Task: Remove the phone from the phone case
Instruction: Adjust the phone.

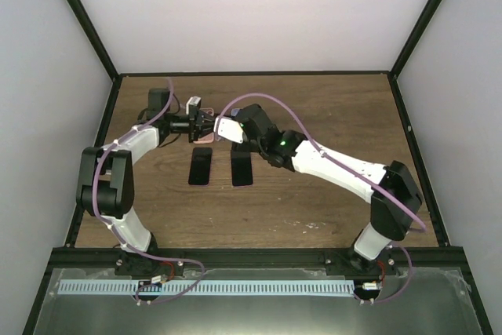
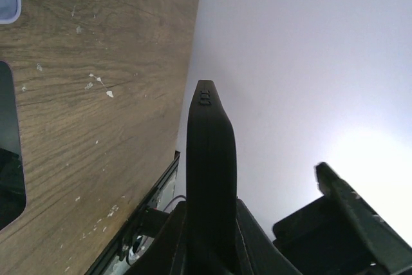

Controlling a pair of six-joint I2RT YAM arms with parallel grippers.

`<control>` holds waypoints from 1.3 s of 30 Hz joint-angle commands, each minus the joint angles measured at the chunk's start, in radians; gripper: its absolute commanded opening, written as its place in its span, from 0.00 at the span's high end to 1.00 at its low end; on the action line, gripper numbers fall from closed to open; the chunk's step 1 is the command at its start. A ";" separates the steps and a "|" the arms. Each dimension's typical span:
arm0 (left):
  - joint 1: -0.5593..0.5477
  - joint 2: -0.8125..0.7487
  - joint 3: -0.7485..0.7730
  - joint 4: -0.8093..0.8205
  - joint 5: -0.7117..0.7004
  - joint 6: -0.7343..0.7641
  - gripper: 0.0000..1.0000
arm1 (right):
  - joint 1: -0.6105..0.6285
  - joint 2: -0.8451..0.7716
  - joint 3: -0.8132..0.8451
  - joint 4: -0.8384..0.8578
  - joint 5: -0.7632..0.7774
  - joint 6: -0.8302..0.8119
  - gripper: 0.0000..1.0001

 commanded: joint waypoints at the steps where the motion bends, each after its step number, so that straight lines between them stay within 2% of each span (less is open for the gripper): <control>1: 0.007 -0.058 -0.008 0.065 0.036 -0.051 1.00 | 0.024 0.025 -0.011 0.053 0.079 -0.033 0.27; 8: 0.007 -0.049 -0.009 0.057 0.028 -0.052 1.00 | 0.049 0.047 0.007 0.014 0.058 -0.007 0.34; 10: 0.007 -0.053 -0.016 0.066 0.027 -0.070 1.00 | 0.050 0.055 -0.018 0.076 0.103 -0.044 0.37; 15: 0.007 -0.045 -0.046 0.142 0.046 -0.168 0.99 | 0.054 0.105 -0.063 0.256 0.237 -0.166 0.50; 22: 0.007 -0.031 -0.057 0.165 0.057 -0.207 1.00 | 0.059 0.153 -0.069 0.334 0.255 -0.205 0.53; 30: 0.007 -0.041 -0.070 0.166 0.046 -0.217 0.99 | 0.062 0.171 -0.054 0.415 0.283 -0.235 0.86; 32: 0.008 -0.039 -0.059 0.147 0.045 -0.195 0.93 | 0.061 0.164 -0.048 0.409 0.279 -0.228 0.93; 34: 0.010 -0.040 -0.035 0.102 0.043 -0.148 0.81 | 0.062 0.152 -0.040 0.399 0.271 -0.216 0.99; 39: 0.046 -0.078 0.017 -0.017 -0.002 0.006 0.33 | 0.051 0.105 0.014 0.296 0.199 -0.095 0.99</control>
